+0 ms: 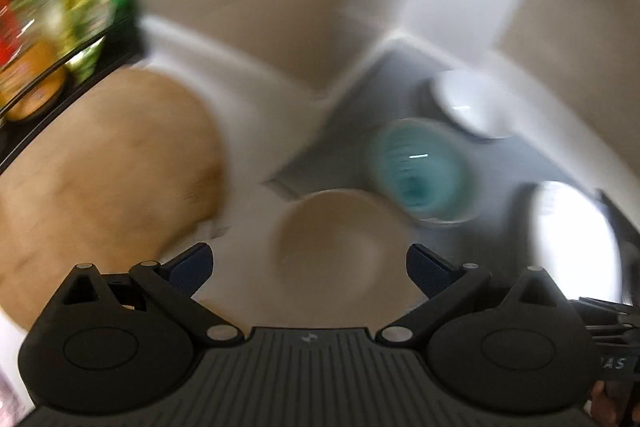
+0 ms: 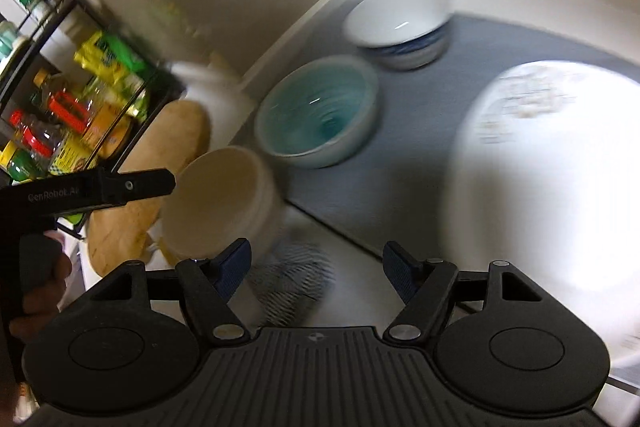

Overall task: Organize plates and bowls
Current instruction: 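Move both tools back over the cream bowl stack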

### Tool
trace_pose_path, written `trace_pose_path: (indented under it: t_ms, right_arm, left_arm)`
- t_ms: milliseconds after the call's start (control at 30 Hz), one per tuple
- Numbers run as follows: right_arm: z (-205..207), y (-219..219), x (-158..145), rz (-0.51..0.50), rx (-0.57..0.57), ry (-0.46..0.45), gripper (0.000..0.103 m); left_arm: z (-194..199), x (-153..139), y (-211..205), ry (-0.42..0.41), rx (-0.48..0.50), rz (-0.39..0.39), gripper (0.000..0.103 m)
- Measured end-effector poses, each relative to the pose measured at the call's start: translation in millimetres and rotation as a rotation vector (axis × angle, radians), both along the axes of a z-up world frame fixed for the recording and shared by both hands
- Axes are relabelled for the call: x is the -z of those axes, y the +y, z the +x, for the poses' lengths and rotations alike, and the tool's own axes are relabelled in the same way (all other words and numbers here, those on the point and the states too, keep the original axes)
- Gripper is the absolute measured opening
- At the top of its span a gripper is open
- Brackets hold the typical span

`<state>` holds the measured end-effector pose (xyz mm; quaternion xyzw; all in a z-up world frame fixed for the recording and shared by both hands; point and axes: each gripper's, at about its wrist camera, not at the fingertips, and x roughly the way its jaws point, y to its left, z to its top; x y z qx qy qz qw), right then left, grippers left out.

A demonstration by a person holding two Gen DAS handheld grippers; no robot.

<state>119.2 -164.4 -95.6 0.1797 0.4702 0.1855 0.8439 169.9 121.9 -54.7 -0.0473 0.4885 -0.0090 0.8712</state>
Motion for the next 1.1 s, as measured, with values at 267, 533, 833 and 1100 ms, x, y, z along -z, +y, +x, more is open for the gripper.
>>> trace_pose_path:
  t_ms: [267, 533, 833, 1100]
  right_arm:
    - [32, 49, 10, -0.038, -0.036, 0.051, 0.075]
    - [46, 69, 23, -0.113, -0.01, 0.09, 0.071]
    - [53, 78, 31, -0.121, -0.018, 0.111, 0.054]
    - [59, 84, 36, -0.135, -0.026, 0.122, 0.054]
  left_arm:
    - [16, 39, 24, 0.109, -0.049, 0.009, 0.103]
    - [29, 58, 34, 0.15, -0.022, 0.031, 0.103]
    - [43, 71, 33, 0.172, 0.001, 0.057, 0.103]
    - [49, 76, 29, 0.186, 0.012, 0.08, 0.103]
